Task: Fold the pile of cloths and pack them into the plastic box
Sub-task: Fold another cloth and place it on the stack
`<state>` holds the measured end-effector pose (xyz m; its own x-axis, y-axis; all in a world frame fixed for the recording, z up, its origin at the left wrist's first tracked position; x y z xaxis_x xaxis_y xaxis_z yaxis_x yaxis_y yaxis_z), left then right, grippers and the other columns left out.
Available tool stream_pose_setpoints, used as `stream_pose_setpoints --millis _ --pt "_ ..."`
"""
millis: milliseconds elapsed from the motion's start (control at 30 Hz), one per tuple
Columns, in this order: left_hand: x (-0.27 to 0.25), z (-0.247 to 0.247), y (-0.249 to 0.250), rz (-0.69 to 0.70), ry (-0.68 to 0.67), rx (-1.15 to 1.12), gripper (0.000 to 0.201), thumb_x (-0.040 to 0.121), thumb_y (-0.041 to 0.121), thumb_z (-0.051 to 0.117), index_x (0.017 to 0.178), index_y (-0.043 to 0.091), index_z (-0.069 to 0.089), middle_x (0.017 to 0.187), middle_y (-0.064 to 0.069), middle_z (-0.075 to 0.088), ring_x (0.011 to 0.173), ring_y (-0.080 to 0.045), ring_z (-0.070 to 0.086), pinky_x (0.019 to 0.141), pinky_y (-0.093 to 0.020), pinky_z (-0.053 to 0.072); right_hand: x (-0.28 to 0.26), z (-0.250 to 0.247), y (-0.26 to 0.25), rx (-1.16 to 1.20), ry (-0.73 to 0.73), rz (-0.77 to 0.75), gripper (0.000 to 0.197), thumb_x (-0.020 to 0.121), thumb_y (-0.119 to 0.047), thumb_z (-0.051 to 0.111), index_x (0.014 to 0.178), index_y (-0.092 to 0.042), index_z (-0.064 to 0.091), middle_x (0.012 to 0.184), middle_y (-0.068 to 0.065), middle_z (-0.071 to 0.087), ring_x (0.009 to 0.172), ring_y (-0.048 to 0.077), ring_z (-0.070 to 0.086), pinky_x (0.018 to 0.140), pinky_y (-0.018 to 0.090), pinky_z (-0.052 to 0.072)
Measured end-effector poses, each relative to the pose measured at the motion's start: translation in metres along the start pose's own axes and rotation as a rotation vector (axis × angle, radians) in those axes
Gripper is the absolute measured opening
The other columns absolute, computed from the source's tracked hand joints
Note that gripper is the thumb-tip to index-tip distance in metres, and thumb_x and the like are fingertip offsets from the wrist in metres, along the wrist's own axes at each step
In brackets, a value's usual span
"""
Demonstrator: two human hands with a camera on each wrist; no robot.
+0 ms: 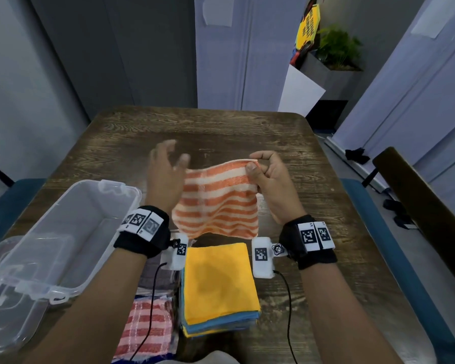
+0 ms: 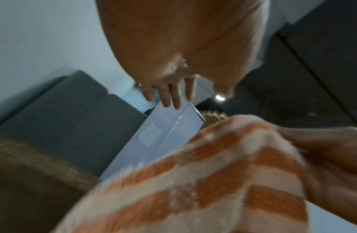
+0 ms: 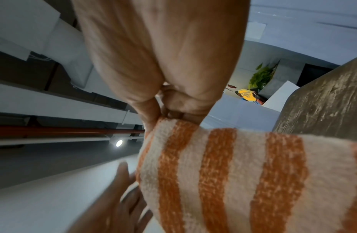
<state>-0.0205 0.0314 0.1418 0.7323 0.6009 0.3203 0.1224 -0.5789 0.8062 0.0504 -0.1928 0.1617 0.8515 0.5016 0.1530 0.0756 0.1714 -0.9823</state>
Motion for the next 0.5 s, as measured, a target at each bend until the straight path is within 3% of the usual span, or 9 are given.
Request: stream_pose_setpoints --millis 67,133,200,267,300,367,433,500 --pt "-0.011 0.018 0.019 0.204 -0.213 0.023 0.054 0.098 0.058 0.046 0.145 0.031 0.041 0.149 0.003 0.045 0.137 -0.015 0.041 0.112 -0.04 0.031 0.0 0.007 0.003 -0.003 -0.05 0.056 0.025 0.103 -0.015 0.055 0.124 -0.005 0.045 0.075 0.004 0.068 0.06 0.013 0.063 0.052 0.024 0.052" --pt "-0.023 0.033 0.033 0.311 -0.345 0.013 0.061 0.095 0.067 0.041 0.144 0.031 0.044 0.146 0.007 0.051 0.138 -0.015 0.043 0.117 -0.048 0.032 0.001 0.011 0.01 -0.005 -0.061 0.101 0.023 0.105 -0.02 0.051 0.124 -0.008 0.047 0.079 0.005 0.069 0.064 0.014 0.064 0.056 0.025 0.052" --pt "-0.028 0.041 0.035 0.307 -0.391 -0.056 0.053 0.097 0.06 0.047 0.134 0.023 0.058 0.134 0.005 0.061 0.13 -0.007 0.049 0.113 -0.037 0.038 0.0 0.01 0.012 -0.053 -0.019 0.144 0.026 0.108 -0.03 0.045 0.122 -0.009 0.048 0.081 0.001 0.068 0.068 0.012 0.065 0.057 0.024 0.052" --pt "-0.032 0.045 0.037 0.293 -0.423 -0.109 0.04 0.1 0.046 0.054 0.12 0.014 0.066 0.127 -0.003 0.065 0.121 0.0 0.051 0.101 -0.011 0.037 -0.005 0.008 0.011 -0.074 0.007 0.189 0.033 0.109 -0.035 0.037 0.124 -0.007 0.047 0.085 0.003 0.07 0.07 0.011 0.068 0.058 0.022 0.053" --pt "-0.035 0.046 0.037 0.294 -0.432 -0.111 0.034 0.1 0.04 0.055 0.114 0.012 0.067 0.125 -0.006 0.066 0.117 -0.001 0.053 0.093 -0.004 0.036 -0.007 0.006 0.012 -0.072 0.005 0.208 0.036 0.109 -0.038 0.035 0.125 -0.007 0.046 0.09 0.008 0.072 0.073 0.013 0.07 0.061 0.023 0.055" --pt "-0.038 0.049 0.039 0.278 -0.43 -0.134 0.022 0.1 0.032 0.058 0.106 0.012 0.063 0.121 -0.004 0.067 0.112 -0.006 0.058 0.086 -0.007 0.04 -0.009 0.004 0.015 -0.071 -0.003 0.23 0.045 0.106 -0.049 0.035 0.125 -0.01 0.045 0.1 0.016 0.074 0.084 0.021 0.073 0.074 0.032 0.059" --pt "-0.04 0.051 0.044 0.258 -0.393 -0.174 0.013 0.1 0.025 0.059 0.103 0.013 0.058 0.115 0.004 0.065 0.104 0.002 0.059 0.083 -0.01 0.042 -0.01 0.004 0.017 -0.054 -0.013 0.249 0.057 0.098 -0.061 0.039 0.126 -0.011 0.044 0.106 0.021 0.073 0.096 0.032 0.072 0.086 0.046 0.056" --pt "-0.037 0.048 0.051 0.268 -0.304 -0.207 0.011 0.101 0.022 0.057 0.1 0.011 0.054 0.1 0.006 0.065 0.088 0.003 0.059 0.075 -0.009 0.043 -0.011 0.003 0.016 -0.036 -0.037 0.234 0.058 0.094 -0.058 0.052 0.125 -0.01 0.041 0.107 0.022 0.073 0.093 0.032 0.072 0.085 0.048 0.055"
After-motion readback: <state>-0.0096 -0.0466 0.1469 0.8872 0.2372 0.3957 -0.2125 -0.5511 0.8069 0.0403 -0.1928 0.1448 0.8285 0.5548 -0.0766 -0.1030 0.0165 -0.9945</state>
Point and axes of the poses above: each hand's wrist, its own x-axis towards the middle knuckle, its own z-axis out of the palm, y = z × x, the point moved 2 cm from there along x, towards the middle knuckle
